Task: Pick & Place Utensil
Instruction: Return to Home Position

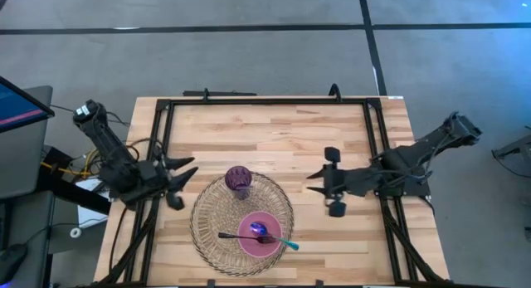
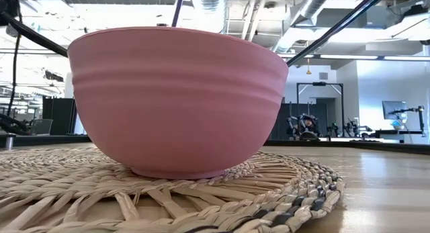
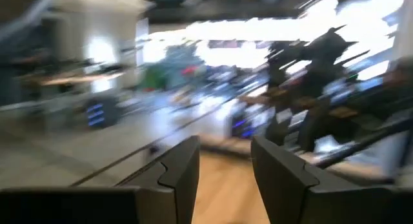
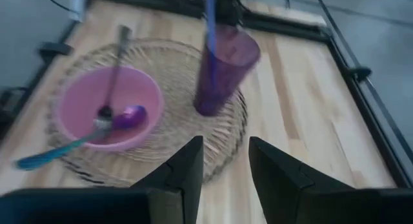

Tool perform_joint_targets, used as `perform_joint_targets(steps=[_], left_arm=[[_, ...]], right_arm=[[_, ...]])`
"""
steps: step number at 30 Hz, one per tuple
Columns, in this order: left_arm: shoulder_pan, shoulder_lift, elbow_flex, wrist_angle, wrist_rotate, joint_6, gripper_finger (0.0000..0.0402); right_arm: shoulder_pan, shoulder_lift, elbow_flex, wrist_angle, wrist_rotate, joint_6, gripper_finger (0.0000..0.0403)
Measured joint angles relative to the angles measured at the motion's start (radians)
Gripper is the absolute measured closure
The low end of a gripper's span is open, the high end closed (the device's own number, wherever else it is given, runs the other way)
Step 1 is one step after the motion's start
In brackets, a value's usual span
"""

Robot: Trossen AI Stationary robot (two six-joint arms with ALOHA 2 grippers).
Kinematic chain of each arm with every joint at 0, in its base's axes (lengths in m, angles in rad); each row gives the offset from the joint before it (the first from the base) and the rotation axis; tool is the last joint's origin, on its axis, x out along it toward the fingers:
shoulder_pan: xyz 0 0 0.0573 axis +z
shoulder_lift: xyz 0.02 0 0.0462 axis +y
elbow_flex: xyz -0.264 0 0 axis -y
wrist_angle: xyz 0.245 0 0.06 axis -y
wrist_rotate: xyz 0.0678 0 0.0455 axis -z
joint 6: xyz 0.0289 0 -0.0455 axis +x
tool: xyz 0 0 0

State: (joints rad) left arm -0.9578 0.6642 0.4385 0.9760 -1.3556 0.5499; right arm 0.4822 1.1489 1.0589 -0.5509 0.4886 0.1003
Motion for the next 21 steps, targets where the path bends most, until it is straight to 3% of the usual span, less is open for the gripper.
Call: perform_joint_targets(steps=[5, 10, 15, 17, 21], left_arm=[[-0.030, -0.056, 0.001, -0.020, 0.315, 0.000, 0.0261], [-0.025, -0.044, -0.001, -0.139, 0.396, -0.079, 0.0261], [0.025, -0.003, -0.081, -0.178, 0.791, -0.145, 0.0261], [0.048, -0.005, -0.097, -0.165, 0.790, -0.169, 0.0261], [0.106, -0.056, -0.121, -0.168, 0.661, -0.188, 0.0261]], right_arm=[[0.042, -0.093, 0.000, -0.013, 0.015, -0.016, 0.0285], [0.038, -0.172, -0.012, -0.022, 0.019, -0.032, 0.0285], [0.032, -0.263, -0.177, 0.101, 0.008, -0.058, 0.0285], [0.034, -0.312, -0.249, 0.165, 0.007, -0.085, 0.0285], [0.030, -0.447, -0.347, 0.218, 0.008, -0.111, 0.0285]])
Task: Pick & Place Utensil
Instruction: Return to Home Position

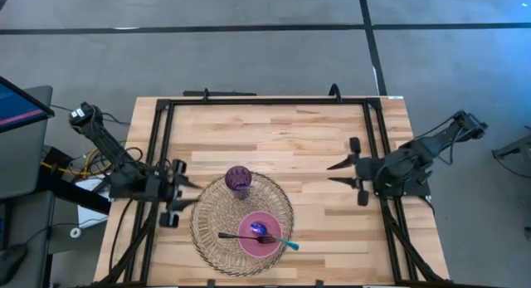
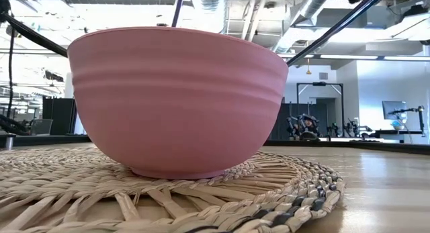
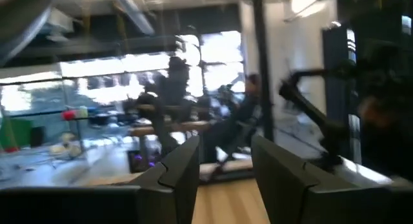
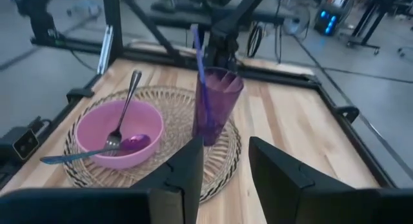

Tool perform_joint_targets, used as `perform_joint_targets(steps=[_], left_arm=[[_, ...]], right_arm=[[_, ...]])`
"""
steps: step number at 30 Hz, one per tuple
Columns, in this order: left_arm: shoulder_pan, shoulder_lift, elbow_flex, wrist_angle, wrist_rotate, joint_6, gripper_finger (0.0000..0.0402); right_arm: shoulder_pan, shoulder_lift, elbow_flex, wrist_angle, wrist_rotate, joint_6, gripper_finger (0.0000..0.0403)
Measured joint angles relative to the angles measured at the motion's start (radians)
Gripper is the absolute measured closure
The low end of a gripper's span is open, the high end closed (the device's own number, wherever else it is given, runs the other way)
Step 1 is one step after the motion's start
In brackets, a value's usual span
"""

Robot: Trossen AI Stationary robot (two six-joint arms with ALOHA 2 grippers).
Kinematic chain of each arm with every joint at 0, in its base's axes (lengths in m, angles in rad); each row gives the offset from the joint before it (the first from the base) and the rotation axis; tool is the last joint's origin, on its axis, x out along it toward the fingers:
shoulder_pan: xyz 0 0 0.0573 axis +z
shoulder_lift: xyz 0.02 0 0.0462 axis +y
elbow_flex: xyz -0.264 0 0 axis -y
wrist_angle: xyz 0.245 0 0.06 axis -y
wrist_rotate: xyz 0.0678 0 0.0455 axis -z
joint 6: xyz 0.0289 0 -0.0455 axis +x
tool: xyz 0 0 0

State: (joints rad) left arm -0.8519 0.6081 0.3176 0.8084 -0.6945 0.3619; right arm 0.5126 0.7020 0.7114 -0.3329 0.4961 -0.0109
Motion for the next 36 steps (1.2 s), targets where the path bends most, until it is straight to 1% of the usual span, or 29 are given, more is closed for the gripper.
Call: perform_joint_targets(steps=[3, 7, 10, 13, 16, 20, 23, 25, 27, 31, 33, 36], left_arm=[[0.026, -0.081, -0.007, -0.013, 0.015, 0.037, 0.0261], [0.026, -0.196, -0.027, -0.084, 0.040, 0.097, 0.0261], [0.027, -0.270, -0.069, -0.131, 0.053, 0.102, 0.0261], [0.027, -0.321, -0.135, -0.137, 0.121, 0.099, 0.0261], [0.027, -0.356, -0.202, -0.135, 0.197, 0.082, 0.0261], [0.027, -0.390, -0.275, -0.130, 0.202, 0.061, 0.0261], [0.027, -0.419, -0.304, -0.131, 0.215, 0.059, 0.0261], [0.026, -0.427, -0.308, -0.124, 0.238, 0.059, 0.0261], [0.026, -0.432, -0.310, -0.129, 0.265, 0.059, 0.0261], [0.027, -0.416, -0.311, -0.147, 0.265, 0.055, 0.0261], [0.026, -0.408, -0.311, -0.146, 0.200, 0.052, 0.0261], [0.026, -0.398, -0.311, -0.146, 0.038, 0.053, 0.0261]], right_arm=[[0.000, -0.108, -0.060, -0.009, 0.000, 0.000, 0.0285], [0.005, -0.263, -0.156, -0.009, -0.001, 0.000, 0.0285], [0.010, -0.389, -0.214, -0.007, 0.000, -0.021, 0.0285], [0.009, -0.501, -0.248, 0.015, 0.000, -0.026, 0.0285], [0.009, -0.593, -0.265, -0.005, 0.000, -0.025, 0.0285], [0.009, -0.697, -0.315, -0.004, -0.001, -0.062, 0.0285], [0.008, -0.698, -0.345, -0.003, -0.007, -0.097, 0.0285], [0.008, -0.696, -0.342, 0.008, -0.032, -0.101, 0.0285], [0.008, -0.684, -0.339, 0.021, -0.031, -0.101, 0.0285], [0.008, -0.697, -0.341, 0.008, -0.031, -0.096, 0.0285], [0.008, -0.696, -0.339, -0.001, -0.028, -0.096, 0.0285], [0.008, -0.698, -0.342, -0.011, -0.026, -0.095, 0.0285]])
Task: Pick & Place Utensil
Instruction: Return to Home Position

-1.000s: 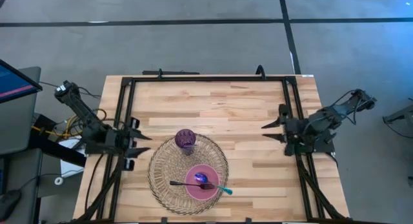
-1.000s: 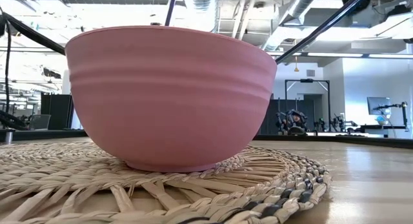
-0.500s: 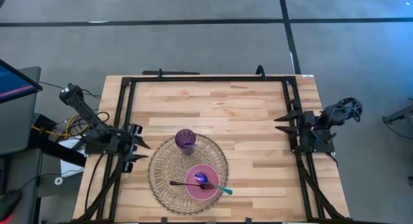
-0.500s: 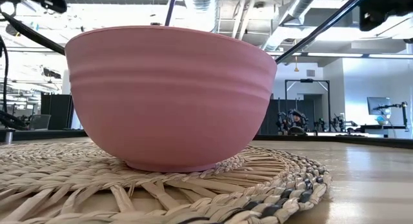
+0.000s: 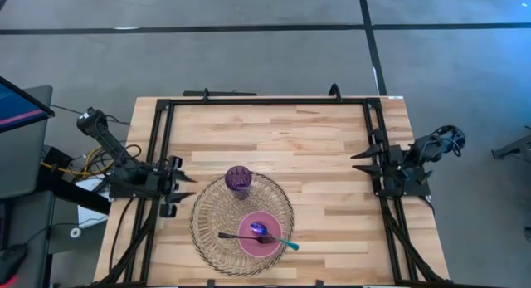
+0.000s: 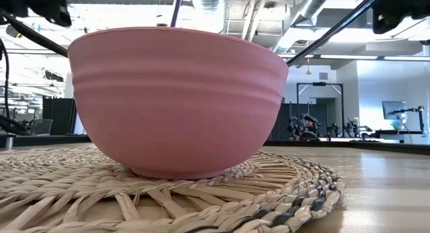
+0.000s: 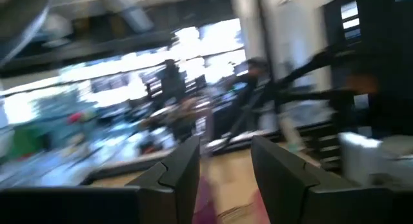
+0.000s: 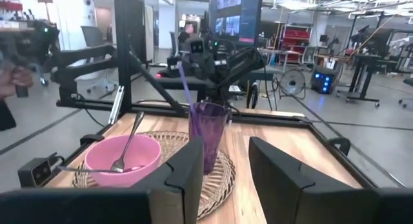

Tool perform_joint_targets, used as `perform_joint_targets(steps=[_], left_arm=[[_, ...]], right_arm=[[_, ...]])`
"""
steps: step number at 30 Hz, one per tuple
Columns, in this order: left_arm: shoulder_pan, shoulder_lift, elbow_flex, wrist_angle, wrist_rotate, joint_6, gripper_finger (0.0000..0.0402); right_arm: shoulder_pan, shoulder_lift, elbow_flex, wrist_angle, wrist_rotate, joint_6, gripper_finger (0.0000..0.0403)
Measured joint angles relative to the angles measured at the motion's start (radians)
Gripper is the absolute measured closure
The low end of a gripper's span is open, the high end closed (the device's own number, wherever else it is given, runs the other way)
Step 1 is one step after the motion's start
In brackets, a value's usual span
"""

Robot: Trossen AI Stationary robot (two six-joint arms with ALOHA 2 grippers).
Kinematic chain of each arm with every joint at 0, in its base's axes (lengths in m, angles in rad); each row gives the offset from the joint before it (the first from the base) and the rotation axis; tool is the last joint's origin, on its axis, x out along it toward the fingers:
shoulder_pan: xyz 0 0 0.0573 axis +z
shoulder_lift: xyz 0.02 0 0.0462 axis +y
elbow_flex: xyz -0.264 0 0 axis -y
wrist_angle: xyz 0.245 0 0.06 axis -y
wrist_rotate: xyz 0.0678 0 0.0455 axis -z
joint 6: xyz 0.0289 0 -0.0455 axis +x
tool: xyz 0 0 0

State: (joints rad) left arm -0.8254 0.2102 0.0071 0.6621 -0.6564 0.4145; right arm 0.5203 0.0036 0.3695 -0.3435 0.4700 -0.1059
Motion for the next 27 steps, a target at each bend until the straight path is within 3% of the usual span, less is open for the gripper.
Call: perform_joint_targets(steps=[4, 9, 16, 21, 27], left_arm=[[0.000, 0.009, 0.000, -0.001, -0.125, -0.003, 0.0261], [0.000, 0.034, 0.000, 0.000, -0.113, -0.006, 0.0261], [-0.001, 0.006, 0.009, 0.057, 0.181, 0.121, 0.0261], [0.000, -0.028, 0.014, 0.058, 0.224, 0.099, 0.0261], [0.000, -0.057, 0.014, 0.061, 0.560, 0.073, 0.0261]], right_arm=[[0.001, 0.003, 0.001, 0.002, -0.001, 0.036, 0.0285], [0.001, 0.003, 0.001, 0.001, -0.001, 0.106, 0.0285], [0.001, 0.003, 0.001, 0.000, 0.000, 0.107, 0.0285], [0.001, 0.003, 0.001, 0.000, 0.000, 0.107, 0.0285], [0.001, 0.003, 0.001, 0.008, -0.004, 0.138, 0.0285]])
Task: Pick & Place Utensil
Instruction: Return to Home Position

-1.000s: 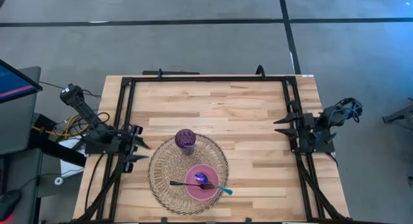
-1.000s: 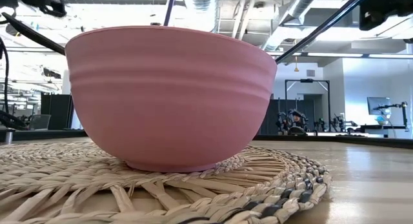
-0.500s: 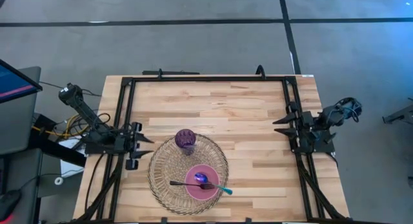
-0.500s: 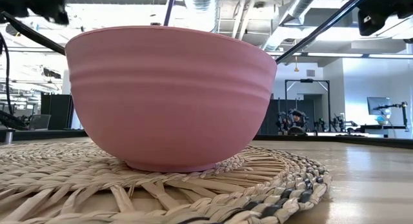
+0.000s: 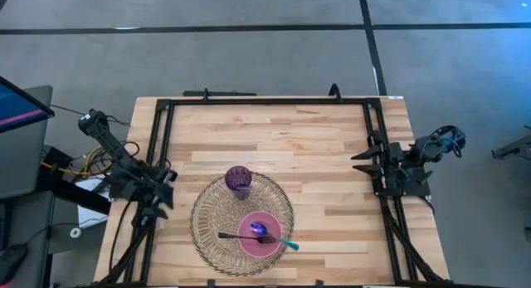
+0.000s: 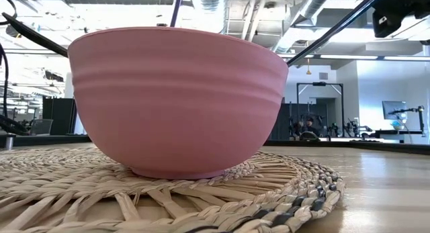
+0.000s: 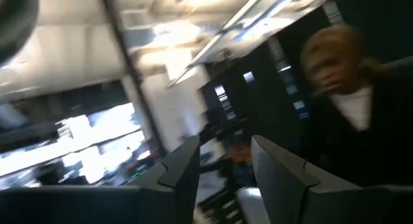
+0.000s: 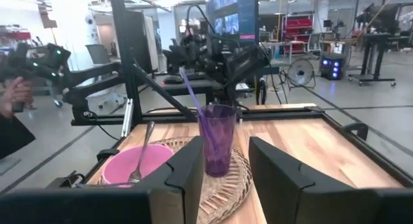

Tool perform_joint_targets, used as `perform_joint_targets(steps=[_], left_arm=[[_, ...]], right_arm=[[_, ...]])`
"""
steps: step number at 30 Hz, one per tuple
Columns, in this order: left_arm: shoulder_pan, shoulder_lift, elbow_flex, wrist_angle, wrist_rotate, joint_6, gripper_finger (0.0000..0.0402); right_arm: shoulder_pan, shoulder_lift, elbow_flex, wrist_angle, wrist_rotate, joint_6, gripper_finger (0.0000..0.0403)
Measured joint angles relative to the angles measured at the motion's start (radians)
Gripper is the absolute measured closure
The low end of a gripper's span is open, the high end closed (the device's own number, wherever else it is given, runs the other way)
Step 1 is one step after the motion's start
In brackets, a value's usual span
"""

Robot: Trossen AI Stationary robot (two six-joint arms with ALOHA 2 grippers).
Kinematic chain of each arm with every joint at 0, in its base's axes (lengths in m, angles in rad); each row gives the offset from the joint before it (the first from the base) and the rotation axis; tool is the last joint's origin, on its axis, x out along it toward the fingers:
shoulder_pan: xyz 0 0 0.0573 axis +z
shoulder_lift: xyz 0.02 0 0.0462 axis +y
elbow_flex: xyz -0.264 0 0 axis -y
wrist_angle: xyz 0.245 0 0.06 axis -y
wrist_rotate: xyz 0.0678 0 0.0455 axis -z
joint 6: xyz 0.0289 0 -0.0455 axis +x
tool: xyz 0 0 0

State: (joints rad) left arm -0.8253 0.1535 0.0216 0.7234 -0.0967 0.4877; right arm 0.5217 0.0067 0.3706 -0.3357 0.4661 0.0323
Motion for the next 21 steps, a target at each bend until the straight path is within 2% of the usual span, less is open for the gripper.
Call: perform_joint_targets(steps=[2, 7, 9, 12, 14, 18, 21], left_arm=[[-0.001, 0.002, 0.000, -0.007, 0.042, -0.010, 0.0261], [0.003, 0.027, 0.000, -0.030, 0.063, -0.066, 0.0261], [0.003, 0.035, 0.000, -0.031, 0.115, -0.086, 0.0261], [0.003, 0.045, 0.000, -0.054, 0.197, -0.087, 0.0261], [0.003, 0.052, 0.000, -0.070, 0.203, -0.095, 0.0261], [0.003, 0.070, 0.000, -0.099, 0.204, -0.141, 0.0261], [0.004, 0.079, 0.000, -0.142, 0.206, -0.184, 0.0261]], right_arm=[[0.000, 0.000, -0.005, 0.034, -0.033, -0.022, 0.0285], [0.000, 0.000, -0.116, 0.232, -0.171, -0.160, 0.0285], [0.000, -0.001, -0.142, 0.281, -0.179, -0.163, 0.0285], [0.000, -0.002, -0.174, 0.297, -0.181, -0.037, 0.0285], [0.002, -0.001, -0.223, 0.316, -0.182, -0.001, 0.0285], [0.000, -0.002, -0.294, 0.405, -0.181, -0.027, 0.0285], [-0.002, -0.001, -0.313, 0.395, -0.180, -0.035, 0.0285]])
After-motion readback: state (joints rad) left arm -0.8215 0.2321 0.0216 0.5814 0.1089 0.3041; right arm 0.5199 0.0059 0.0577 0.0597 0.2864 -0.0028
